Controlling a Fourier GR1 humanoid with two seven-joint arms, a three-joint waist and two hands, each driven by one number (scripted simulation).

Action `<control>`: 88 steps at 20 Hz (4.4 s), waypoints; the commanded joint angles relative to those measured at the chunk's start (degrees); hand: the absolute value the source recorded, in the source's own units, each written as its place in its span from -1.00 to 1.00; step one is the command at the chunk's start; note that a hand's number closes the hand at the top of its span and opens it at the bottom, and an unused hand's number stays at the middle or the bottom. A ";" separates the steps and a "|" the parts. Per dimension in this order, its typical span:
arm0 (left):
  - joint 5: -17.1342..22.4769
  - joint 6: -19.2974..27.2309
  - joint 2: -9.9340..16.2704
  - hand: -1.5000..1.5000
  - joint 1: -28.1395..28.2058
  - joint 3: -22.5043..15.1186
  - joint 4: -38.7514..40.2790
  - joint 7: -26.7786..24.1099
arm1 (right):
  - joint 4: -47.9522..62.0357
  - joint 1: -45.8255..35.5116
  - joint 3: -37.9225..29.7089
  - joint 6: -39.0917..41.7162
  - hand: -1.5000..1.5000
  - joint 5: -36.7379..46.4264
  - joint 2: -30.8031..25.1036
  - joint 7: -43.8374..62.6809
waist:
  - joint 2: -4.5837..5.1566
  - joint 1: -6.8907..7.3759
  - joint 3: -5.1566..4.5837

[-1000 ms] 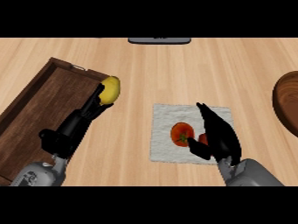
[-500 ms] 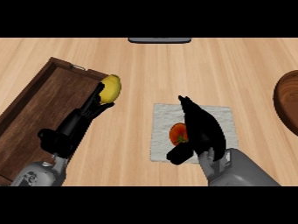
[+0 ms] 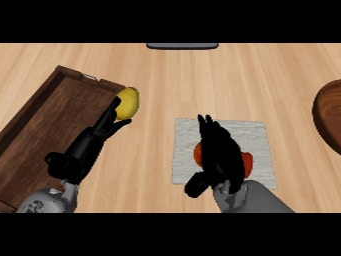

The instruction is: Pick the tomato from the placemat and place it in the bowl

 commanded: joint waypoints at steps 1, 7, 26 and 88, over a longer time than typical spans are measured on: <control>1.14 -2.01 0.53 0.00 -0.45 2.67 1.04 -0.66 | -2.99 0.56 0.08 2.13 -1.00 5.41 1.69 10.73 | 0.02 -0.27 0.00; -0.94 -0.95 -1.86 0.00 -2.54 1.93 2.55 1.53 | 1.78 3.41 -0.78 1.44 -1.00 13.09 2.35 6.93 | 0.07 -0.42 0.02; -2.94 -7.86 -3.29 0.00 -0.75 8.23 2.41 0.53 | 15.70 10.34 -11.61 -3.63 -1.00 20.74 9.30 -10.41 | 0.20 0.09 0.05; -10.61 -10.66 -10.26 0.00 2.67 7.32 -2.10 3.38 | 35.06 2.91 -53.75 0.84 1.00 3.46 -33.00 -70.15 | 0.71 2.33 0.13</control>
